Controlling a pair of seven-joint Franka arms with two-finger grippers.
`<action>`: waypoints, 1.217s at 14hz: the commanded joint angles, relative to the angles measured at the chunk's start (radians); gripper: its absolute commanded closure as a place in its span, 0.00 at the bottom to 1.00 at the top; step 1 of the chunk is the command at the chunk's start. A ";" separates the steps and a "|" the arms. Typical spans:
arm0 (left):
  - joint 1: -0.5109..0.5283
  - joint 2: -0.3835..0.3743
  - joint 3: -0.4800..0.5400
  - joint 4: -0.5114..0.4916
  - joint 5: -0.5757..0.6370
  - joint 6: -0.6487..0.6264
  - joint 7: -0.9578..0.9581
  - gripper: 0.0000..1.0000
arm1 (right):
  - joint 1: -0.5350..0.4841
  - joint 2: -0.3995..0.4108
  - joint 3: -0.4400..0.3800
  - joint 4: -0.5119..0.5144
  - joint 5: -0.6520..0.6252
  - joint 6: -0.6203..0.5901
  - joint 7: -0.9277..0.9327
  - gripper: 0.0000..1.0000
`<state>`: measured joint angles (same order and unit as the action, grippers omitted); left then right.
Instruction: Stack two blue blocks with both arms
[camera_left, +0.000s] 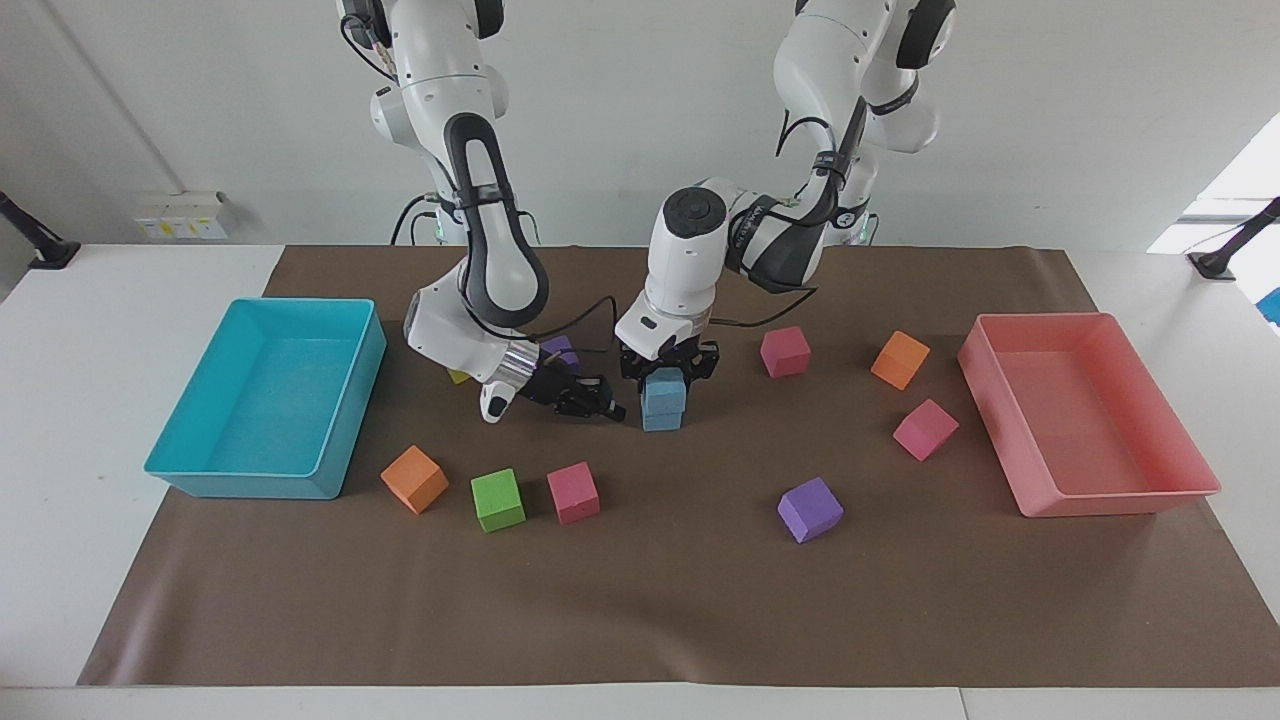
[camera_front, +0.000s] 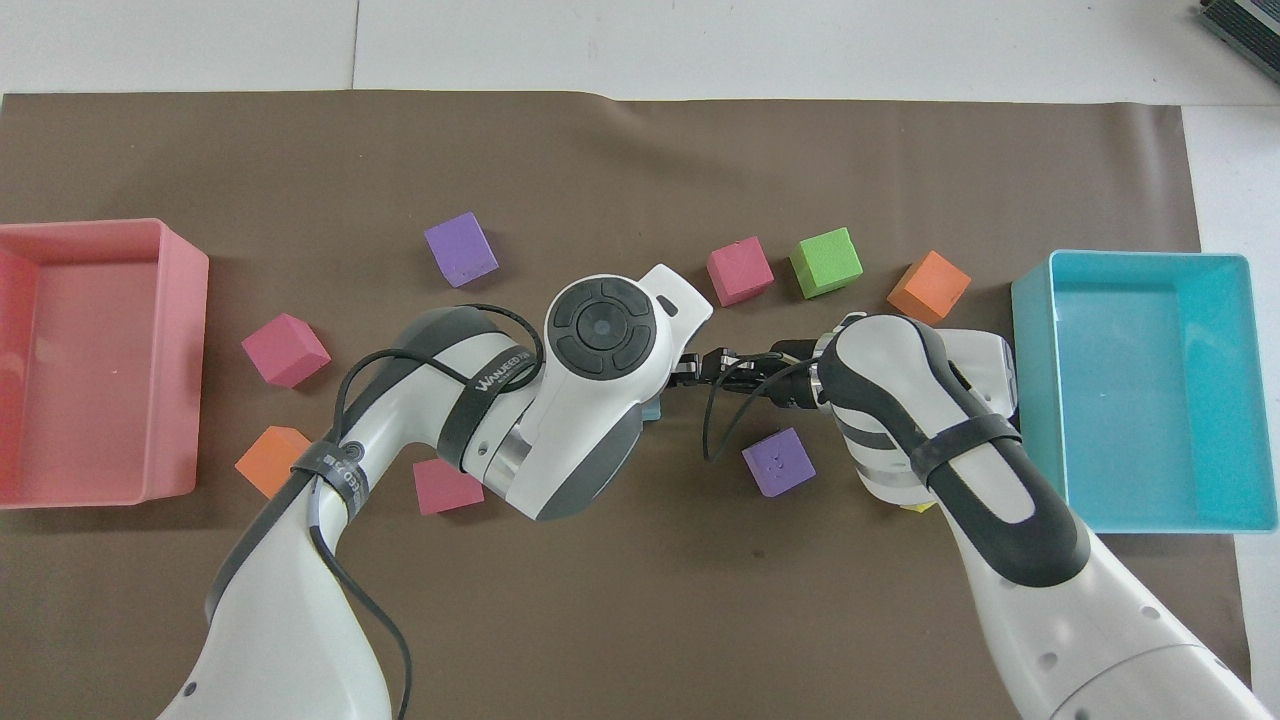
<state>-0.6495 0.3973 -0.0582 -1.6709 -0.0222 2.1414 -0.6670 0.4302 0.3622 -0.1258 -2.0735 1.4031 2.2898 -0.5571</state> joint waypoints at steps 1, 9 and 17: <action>-0.018 -0.025 0.015 -0.029 0.011 0.006 -0.011 0.00 | 0.001 -0.023 0.008 -0.028 0.039 0.030 -0.046 1.00; -0.018 -0.041 0.015 -0.016 -0.001 0.003 -0.019 0.00 | 0.001 -0.023 0.008 -0.028 0.039 0.030 -0.046 1.00; 0.071 -0.256 0.017 -0.061 -0.004 -0.256 0.048 0.00 | -0.001 -0.020 0.008 -0.019 0.037 0.028 -0.076 1.00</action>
<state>-0.6218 0.2220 -0.0415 -1.6686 -0.0231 1.9251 -0.6628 0.4302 0.3621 -0.1258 -2.0735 1.4032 2.2898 -0.5770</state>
